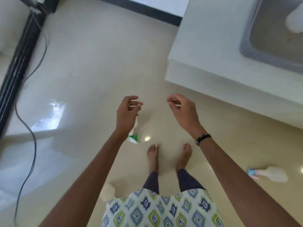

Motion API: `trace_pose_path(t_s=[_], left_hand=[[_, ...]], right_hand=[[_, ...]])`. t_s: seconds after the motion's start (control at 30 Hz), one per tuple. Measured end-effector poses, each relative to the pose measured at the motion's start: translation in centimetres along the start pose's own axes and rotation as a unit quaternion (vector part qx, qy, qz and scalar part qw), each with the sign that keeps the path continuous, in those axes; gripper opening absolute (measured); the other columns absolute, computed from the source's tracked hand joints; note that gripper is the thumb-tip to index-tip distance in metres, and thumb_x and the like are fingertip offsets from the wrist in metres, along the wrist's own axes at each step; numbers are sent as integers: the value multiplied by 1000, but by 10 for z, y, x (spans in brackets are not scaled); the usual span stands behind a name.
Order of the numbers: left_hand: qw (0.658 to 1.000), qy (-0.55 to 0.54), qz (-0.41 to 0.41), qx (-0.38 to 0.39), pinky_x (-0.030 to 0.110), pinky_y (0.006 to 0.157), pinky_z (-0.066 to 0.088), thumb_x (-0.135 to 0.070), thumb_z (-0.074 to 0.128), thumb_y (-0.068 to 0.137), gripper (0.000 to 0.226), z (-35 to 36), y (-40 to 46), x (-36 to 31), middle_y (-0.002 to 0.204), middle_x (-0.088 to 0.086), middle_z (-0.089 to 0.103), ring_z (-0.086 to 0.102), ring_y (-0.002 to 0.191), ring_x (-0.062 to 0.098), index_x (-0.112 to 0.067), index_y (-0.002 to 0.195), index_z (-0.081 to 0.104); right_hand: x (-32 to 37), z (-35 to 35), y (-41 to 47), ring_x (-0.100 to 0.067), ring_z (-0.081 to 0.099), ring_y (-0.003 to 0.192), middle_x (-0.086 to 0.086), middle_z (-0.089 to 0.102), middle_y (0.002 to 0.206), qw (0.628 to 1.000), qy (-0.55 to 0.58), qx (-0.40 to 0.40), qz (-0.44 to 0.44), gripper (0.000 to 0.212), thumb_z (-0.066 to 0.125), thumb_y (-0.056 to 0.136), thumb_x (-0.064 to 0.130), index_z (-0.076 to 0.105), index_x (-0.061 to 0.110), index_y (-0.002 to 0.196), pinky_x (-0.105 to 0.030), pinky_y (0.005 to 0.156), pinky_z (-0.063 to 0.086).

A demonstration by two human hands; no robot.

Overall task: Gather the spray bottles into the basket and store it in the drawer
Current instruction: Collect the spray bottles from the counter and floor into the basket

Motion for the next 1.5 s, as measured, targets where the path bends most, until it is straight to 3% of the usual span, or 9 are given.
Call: trace_pose_path(t_s=[0.13,0.3,0.47,0.67,0.87,1.03,1.2,1.4,1.5], left_hand=[[994,-10,-98,-41,28,73,52,-4,57,90,25,-45,-10,84,101,7,68,63,83,13,-16,112,57],[976,-43,-203,-70,37,85,52,-5,58,89,28,-57,-15,186,116,15,66,60,89,17,-10,116,56],[971,-59,-222,-74,36,88,52,-6,60,89,31,-29,15,279,106,7,62,58,93,17,-8,120,55],[975,4,-206,-81,30,95,43,-12,68,84,58,8,84,374,126,2,49,49,115,18,-9,135,40],[974,87,-196,-67,47,102,45,-19,70,81,69,32,127,426,134,12,50,49,122,29,-9,139,33],[973,110,-190,-69,49,92,51,-16,63,86,42,46,140,435,109,6,57,58,103,31,-6,122,45],[977,128,-164,-51,50,89,53,-28,71,82,44,38,132,407,109,5,65,67,94,30,-13,119,52],[978,170,-115,-17,39,83,56,-38,78,75,42,5,102,289,99,-7,66,72,75,15,-23,110,60],[974,214,-68,0,27,72,50,-41,77,73,41,-12,87,207,95,-10,67,67,72,6,-25,107,63]], right_hand=[[-30,72,-25,-15,65,88,-4,70,94,997,-13,59,56,15,56,88,2,67,8,95,-29,88,53],[-95,152,-51,-14,62,86,-7,70,99,980,-56,149,121,16,54,90,7,67,10,98,-26,85,51],[-182,231,-58,-23,63,97,-8,69,105,966,-92,191,151,21,50,90,6,65,10,104,-35,88,52],[-237,313,-13,-26,41,124,-8,41,139,977,-134,164,19,58,54,80,-3,39,10,134,-26,91,36],[-249,370,55,-25,17,142,-7,21,154,950,-203,208,-115,94,77,70,8,22,14,146,-26,105,33],[-256,379,70,-20,27,135,-2,35,143,941,-209,212,-159,95,84,63,21,30,18,141,-32,92,46],[-244,349,76,-23,31,129,-4,38,140,961,-131,217,-108,95,86,61,23,31,17,139,-33,98,38],[-173,258,67,-21,37,127,-2,36,141,977,-75,185,-74,95,85,64,29,29,21,140,-36,101,42],[-122,202,62,-21,33,133,-1,27,149,981,-89,134,-105,99,83,66,14,24,19,145,-38,105,43]])
Point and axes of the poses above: each hand's wrist, its own y-axis towards the middle knuckle, its own z-axis out of the palm, x = y × z, the point moved 4 cm from there along y, towards the middle knuckle
